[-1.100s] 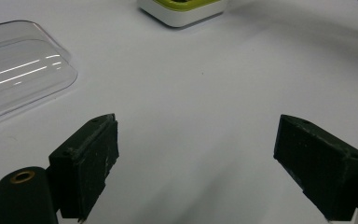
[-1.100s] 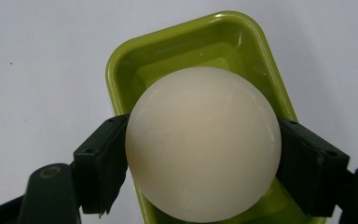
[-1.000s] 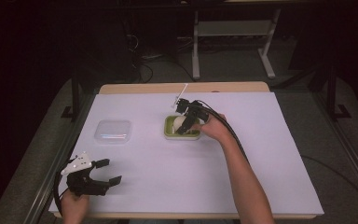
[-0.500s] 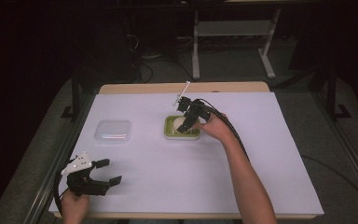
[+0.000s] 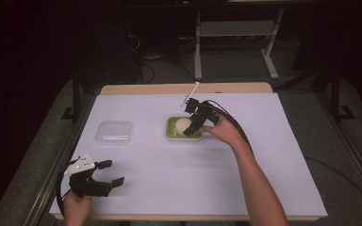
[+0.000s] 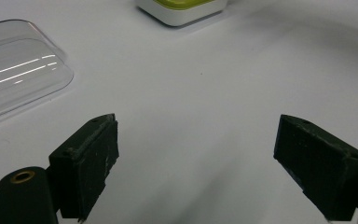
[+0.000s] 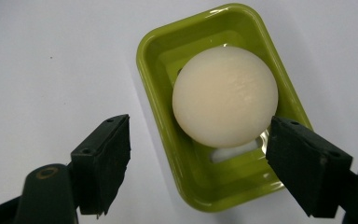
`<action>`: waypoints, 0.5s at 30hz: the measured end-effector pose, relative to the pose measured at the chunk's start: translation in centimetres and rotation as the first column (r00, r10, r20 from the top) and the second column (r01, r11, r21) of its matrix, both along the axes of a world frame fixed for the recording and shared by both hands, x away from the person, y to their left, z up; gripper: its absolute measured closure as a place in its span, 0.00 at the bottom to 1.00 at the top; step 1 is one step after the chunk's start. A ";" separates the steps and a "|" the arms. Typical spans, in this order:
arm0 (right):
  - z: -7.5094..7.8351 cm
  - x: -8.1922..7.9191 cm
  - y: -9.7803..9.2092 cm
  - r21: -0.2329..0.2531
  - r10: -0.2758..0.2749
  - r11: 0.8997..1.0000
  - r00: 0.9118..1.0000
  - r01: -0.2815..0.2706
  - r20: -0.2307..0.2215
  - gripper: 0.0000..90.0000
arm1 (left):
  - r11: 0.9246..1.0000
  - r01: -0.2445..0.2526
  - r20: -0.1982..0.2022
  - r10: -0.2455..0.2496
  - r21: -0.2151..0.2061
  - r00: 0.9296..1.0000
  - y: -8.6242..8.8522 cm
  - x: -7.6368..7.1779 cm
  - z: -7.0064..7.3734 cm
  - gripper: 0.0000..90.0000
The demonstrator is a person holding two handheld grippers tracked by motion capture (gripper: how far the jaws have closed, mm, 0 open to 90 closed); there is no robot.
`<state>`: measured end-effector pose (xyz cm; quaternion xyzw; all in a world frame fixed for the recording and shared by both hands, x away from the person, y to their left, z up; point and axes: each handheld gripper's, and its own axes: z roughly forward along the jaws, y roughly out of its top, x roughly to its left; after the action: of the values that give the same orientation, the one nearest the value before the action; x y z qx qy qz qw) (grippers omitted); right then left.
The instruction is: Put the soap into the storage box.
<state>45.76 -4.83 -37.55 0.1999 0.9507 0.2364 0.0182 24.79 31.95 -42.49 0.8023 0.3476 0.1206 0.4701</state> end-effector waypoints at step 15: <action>0.0 -2.0 -2.7 0.041 -0.036 0.998 0.999 0.037 -0.020 0.22 | 1.000 -0.013 -0.008 0.013 -0.003 1.000 0.0 0.2 -0.1 0.14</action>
<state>43.73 -7.57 -37.54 0.2200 0.9418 0.2539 0.0092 25.02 31.95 -42.62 0.7997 0.3549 0.1200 0.4691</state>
